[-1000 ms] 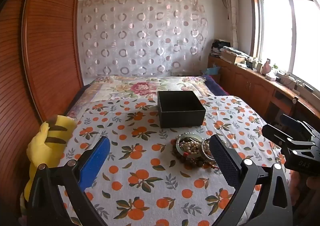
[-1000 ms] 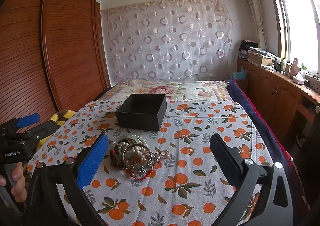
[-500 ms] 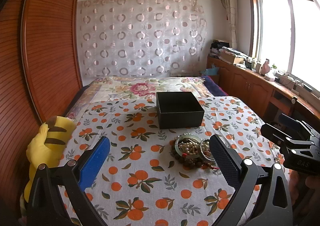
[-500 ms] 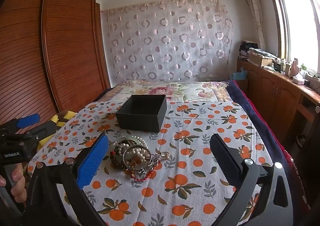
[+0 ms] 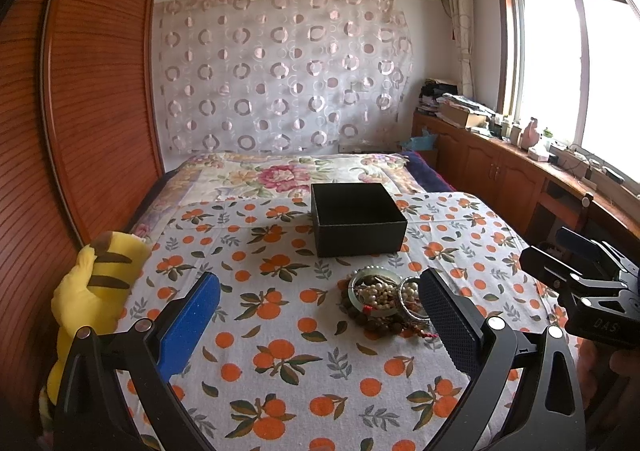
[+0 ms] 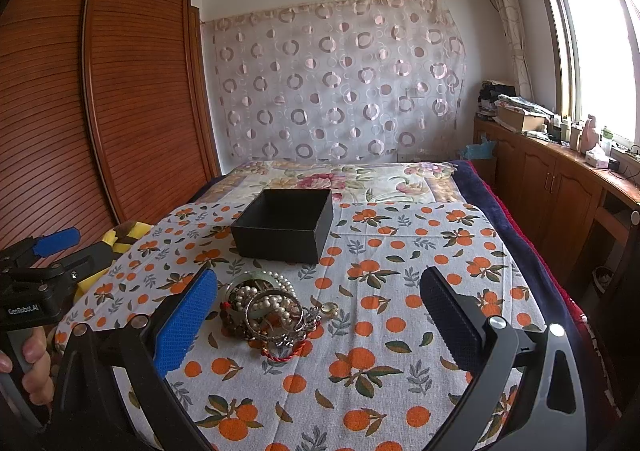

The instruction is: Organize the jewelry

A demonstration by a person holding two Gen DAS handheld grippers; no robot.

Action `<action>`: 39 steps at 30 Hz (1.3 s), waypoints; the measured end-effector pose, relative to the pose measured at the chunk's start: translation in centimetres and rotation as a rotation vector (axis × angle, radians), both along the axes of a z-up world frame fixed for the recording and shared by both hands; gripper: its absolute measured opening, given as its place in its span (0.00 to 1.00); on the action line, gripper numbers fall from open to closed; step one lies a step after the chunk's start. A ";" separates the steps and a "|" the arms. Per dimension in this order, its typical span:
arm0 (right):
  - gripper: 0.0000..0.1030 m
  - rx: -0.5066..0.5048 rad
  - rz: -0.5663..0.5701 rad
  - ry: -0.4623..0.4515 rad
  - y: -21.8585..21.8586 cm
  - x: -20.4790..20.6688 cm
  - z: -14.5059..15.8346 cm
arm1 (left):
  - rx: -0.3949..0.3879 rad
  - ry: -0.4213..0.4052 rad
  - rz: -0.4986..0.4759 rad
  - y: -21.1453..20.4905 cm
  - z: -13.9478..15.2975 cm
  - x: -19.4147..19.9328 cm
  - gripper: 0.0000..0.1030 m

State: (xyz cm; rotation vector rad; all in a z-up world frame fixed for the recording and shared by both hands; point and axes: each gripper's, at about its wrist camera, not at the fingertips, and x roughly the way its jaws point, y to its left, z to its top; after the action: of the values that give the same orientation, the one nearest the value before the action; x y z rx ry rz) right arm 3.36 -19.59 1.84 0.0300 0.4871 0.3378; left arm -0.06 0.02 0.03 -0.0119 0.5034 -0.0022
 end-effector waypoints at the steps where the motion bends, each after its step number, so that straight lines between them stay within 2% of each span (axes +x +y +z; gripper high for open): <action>1: 0.99 0.000 0.000 0.000 0.0 0.0 0.0 | 0.001 0.000 0.000 0.0 0.0 0.0 0.93; 19: 0.99 0.002 0.000 -0.001 0.0 -0.1 0.0 | -0.002 -0.007 -0.001 -1.7 0.2 0.3 0.93; 20: 0.99 0.002 0.000 0.000 -0.1 -0.1 0.0 | -0.003 -0.006 -0.002 -0.6 0.2 -0.1 0.93; 30: 0.99 0.002 0.000 -0.001 -0.1 -0.1 0.0 | -0.003 -0.008 -0.001 -0.6 0.2 -0.2 0.93; 39: 0.99 0.004 0.000 0.000 -0.1 -0.1 0.0 | -0.004 -0.008 -0.003 -1.9 0.5 -0.1 0.93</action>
State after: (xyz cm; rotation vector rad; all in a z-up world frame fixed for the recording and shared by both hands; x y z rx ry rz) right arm 3.28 -19.70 1.83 0.0334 0.4862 0.3385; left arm -0.15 -1.88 0.49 -0.0146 0.4951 -0.0064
